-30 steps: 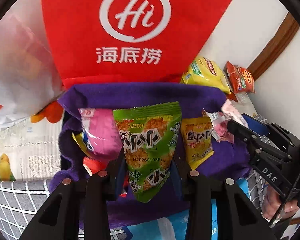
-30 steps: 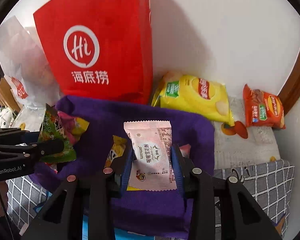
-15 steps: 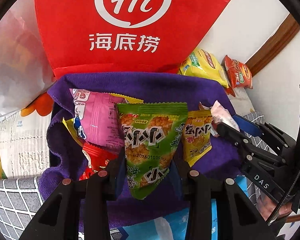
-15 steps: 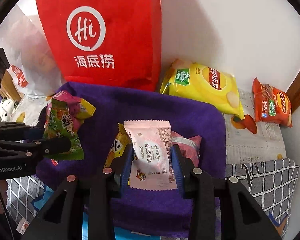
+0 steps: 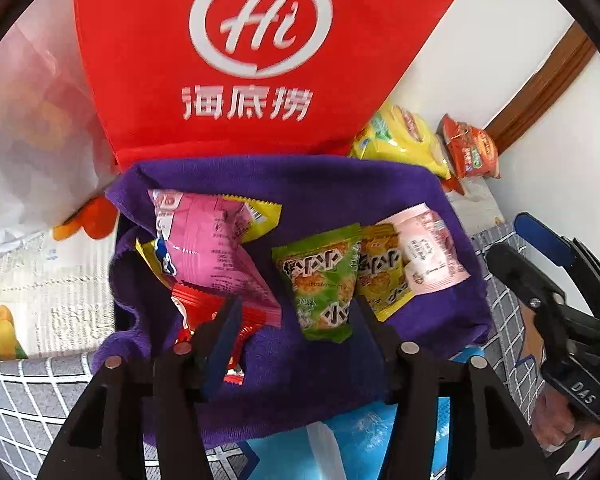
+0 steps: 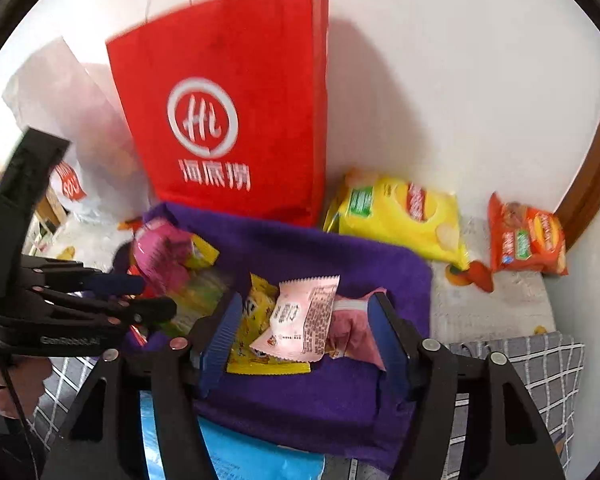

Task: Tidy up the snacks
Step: 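Drop both snacks onto the towel and open both grippers, then grasp the Lotso candy stick with the left gripper while the right grasps the pink jelly bag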

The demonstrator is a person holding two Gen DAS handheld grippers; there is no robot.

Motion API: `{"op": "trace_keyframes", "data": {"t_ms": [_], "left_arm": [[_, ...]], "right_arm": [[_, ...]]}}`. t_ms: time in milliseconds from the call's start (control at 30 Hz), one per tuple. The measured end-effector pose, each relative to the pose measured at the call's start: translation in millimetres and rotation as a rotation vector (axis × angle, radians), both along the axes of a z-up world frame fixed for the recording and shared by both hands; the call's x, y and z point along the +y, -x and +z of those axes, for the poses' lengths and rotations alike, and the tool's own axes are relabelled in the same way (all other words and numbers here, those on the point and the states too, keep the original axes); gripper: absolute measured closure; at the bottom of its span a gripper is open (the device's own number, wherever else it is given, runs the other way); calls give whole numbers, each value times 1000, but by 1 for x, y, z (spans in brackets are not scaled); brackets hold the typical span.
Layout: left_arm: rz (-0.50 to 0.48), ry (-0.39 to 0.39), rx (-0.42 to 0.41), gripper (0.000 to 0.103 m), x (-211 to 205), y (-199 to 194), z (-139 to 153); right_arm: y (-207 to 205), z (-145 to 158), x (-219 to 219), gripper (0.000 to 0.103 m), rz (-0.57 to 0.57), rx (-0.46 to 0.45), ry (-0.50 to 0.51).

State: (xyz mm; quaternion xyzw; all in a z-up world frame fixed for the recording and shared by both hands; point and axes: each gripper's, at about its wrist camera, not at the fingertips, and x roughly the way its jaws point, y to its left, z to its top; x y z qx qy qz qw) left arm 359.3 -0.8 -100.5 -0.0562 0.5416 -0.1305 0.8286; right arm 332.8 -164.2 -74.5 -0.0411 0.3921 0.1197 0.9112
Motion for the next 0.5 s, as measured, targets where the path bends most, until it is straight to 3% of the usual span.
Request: {"op": "trace_keyframes", "data": {"t_ms": [133, 333, 500], "left_arm": [[13, -31, -73, 47, 2, 12, 23], [26, -36, -175, 47, 5, 37, 60], [44, -102, -260, 47, 1, 70, 80]], "right_arm": [[20, 18, -7, 36, -40, -62, -22], [56, 25, -17, 36, -96, -65, -25], [90, 23, -18, 36, -112, -36, -29]]}}
